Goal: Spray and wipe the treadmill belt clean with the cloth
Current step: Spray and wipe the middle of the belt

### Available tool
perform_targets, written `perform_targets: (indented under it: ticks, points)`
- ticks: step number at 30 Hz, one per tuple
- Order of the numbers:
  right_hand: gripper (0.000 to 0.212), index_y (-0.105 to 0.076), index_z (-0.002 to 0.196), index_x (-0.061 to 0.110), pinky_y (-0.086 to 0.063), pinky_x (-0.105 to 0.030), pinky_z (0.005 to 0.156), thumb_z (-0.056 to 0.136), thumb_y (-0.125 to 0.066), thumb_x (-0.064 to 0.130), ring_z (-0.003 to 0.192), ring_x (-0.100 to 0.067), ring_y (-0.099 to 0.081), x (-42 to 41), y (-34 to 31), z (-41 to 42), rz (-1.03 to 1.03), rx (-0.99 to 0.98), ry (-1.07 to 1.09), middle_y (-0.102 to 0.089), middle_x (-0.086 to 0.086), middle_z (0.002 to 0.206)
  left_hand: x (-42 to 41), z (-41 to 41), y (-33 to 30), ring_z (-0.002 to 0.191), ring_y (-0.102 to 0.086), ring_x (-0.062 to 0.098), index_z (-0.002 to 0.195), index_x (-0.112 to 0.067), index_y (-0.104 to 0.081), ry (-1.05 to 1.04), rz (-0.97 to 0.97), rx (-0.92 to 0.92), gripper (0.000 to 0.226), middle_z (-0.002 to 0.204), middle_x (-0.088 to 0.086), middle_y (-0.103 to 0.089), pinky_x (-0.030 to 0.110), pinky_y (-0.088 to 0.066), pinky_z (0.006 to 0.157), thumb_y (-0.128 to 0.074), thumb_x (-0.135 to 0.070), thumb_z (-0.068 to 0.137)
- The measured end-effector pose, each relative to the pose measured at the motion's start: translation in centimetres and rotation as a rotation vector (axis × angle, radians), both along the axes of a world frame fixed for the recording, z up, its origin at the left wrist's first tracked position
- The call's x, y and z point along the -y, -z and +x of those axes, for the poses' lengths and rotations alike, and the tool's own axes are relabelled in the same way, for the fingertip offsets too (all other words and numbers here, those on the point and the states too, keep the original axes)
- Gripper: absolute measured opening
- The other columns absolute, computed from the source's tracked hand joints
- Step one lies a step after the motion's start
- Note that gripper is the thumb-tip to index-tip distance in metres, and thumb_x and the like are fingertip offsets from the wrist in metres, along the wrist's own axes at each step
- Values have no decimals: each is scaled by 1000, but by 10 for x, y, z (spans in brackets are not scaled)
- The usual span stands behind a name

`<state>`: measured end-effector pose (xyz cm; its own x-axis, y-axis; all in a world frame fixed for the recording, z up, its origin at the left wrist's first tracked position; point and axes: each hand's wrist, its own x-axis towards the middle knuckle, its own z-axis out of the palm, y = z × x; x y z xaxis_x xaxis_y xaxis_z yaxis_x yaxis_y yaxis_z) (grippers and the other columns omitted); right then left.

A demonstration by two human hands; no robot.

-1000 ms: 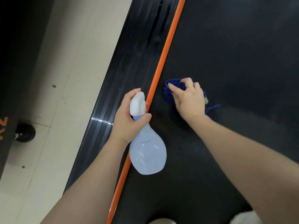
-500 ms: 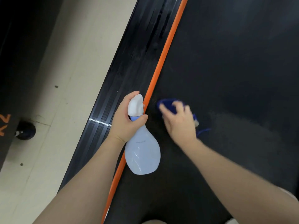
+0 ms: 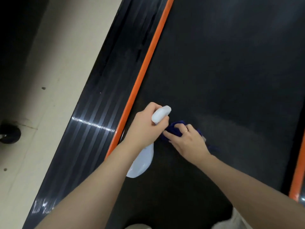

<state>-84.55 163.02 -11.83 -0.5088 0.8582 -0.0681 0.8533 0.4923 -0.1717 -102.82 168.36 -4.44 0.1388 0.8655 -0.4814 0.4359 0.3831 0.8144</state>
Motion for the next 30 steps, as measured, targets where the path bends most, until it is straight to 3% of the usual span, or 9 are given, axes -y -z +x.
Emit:
perform_targets:
  ticks: [2,4,6,12,14,19,23,26,30]
  points:
    - [37,-65,117,27,-47,-36,53,82,-58,18,66,-35,-53,-35,3,24,93,66,125,-60,-18,101,-1,10,0,78,-60,6,101,-21,-57,73,-38,9,15,87,-7,-64,20,-44,62,-62,-28,89]
    - [38,-66,116,24,-51,-42,58,81,-63,10,68,-38,-51,-69,6,46,181,30,510,-59,-23,103,-2,15,3,79,-60,5,99,-22,-56,84,-48,1,15,88,-9,-64,21,-45,65,-62,-31,89]
    - [41,-66,117,23,-51,-42,58,79,-64,7,69,-38,-51,-61,10,49,215,19,686,-58,-23,105,-2,19,5,74,-57,2,94,-24,-55,48,-53,-5,12,85,-12,-62,18,-42,62,-61,-33,89]
    - [46,-64,117,26,-49,-37,59,79,-42,15,66,-31,-52,30,9,34,122,19,173,-50,-14,108,-2,40,7,74,-56,8,93,-18,-57,-91,-98,58,9,82,-12,-60,18,-43,64,-59,-26,89]
    - [45,-65,116,26,-48,-37,58,77,-48,11,66,-32,-51,-2,15,47,160,46,253,-56,-17,106,0,45,8,80,-59,9,98,-15,-57,-147,-76,60,13,88,-8,-63,20,-45,66,-59,-25,90]
    - [48,-66,117,22,-50,-41,60,73,-69,3,66,-37,-51,-40,16,42,213,-11,750,-60,-24,105,5,49,9,81,-58,4,98,-13,-55,-143,-42,51,13,90,-5,-63,6,-42,60,-58,-23,91]
    - [55,-66,117,23,-49,-36,56,64,-76,12,66,-34,-54,38,5,14,69,3,395,-62,-19,103,0,47,10,76,-57,-2,97,-13,-56,-159,-45,14,12,89,-10,-62,5,-41,58,-58,-22,89]
    - [40,-66,116,26,-49,-35,58,78,-55,17,66,-31,-53,22,8,40,98,25,201,-62,-16,103,-3,45,14,76,-56,-3,95,-15,-58,-170,-21,6,9,88,-11,-63,7,-41,57,-59,-20,87]
    - [40,-67,115,24,-50,-39,62,79,-63,7,67,-37,-51,-44,12,72,195,41,706,-60,-22,105,1,40,15,74,-55,-6,91,-20,-58,-156,31,27,4,82,-13,-61,7,-42,57,-60,-19,88]
